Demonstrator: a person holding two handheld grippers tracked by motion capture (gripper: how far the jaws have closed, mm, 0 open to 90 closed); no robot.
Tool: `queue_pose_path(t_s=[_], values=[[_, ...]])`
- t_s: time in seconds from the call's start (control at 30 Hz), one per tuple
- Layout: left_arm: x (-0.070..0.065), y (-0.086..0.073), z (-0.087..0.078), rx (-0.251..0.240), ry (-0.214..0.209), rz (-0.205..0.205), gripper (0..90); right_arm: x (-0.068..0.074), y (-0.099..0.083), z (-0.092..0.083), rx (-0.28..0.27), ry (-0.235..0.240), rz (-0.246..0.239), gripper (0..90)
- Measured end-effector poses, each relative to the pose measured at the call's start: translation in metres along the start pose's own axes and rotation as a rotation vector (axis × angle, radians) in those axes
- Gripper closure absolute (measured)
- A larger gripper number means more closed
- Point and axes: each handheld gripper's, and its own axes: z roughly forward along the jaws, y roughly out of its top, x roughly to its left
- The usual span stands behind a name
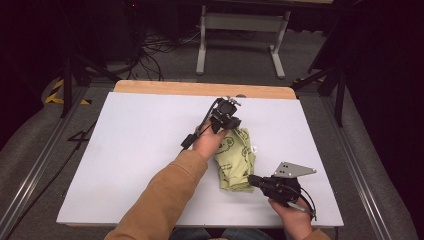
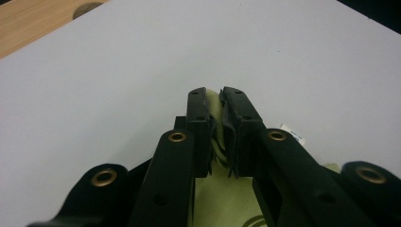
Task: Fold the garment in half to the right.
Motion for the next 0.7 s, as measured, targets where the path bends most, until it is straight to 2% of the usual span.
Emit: queue_pose_path(t_s=[0.37,0.5,0.63,0.7], values=[[-0.002,-0.001,0.014,0.019,-0.014,-0.014,81.0,-0.007,-0.009,0.002,0.024,-0.005,0.029,87.0],[-0.003,-0.001,0.015,0.012,-0.005,-0.001,80.3,-0.008,-0.01,0.001,0.026,-0.005,0.044,86.8],[0.0,0.0,0.009,-0.014,0.0,0.004,72.2,-0.008,-0.01,0.001,0.025,-0.006,0.047,85.5],[0.001,0.0,0.005,-0.027,-0.007,0.007,66.9,-0.008,-0.009,-0.001,0.021,-0.013,0.029,80.7]])
